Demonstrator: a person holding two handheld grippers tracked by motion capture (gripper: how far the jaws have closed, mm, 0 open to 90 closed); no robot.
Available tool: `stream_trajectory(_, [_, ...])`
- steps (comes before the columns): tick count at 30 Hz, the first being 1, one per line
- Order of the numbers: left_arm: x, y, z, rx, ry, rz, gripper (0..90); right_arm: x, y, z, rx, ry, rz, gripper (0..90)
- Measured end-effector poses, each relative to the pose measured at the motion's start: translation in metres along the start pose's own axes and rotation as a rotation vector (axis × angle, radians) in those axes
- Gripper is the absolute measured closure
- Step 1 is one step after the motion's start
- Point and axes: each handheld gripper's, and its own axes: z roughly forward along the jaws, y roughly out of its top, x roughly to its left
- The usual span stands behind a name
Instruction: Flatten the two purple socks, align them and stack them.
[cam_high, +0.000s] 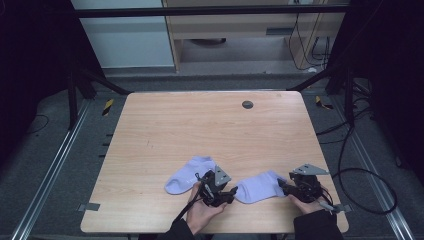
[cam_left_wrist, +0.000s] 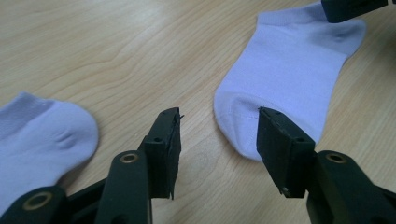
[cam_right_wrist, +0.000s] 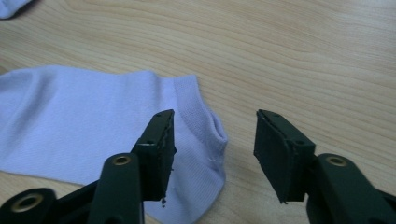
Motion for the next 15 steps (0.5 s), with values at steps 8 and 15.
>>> stream_trajectory(8, [-0.004, -0.001, 0.015, 0.029, 0.003, 0.0, 59.6, -0.006, -0.003, 0.009, 0.047, 0.006, -0.001, 62.1])
stream_trajectory(15, [-0.005, -0.003, 0.022, 0.063, -0.004, -0.01, 71.5, -0.005, -0.003, 0.011, 0.072, 0.025, -0.009, 75.7])
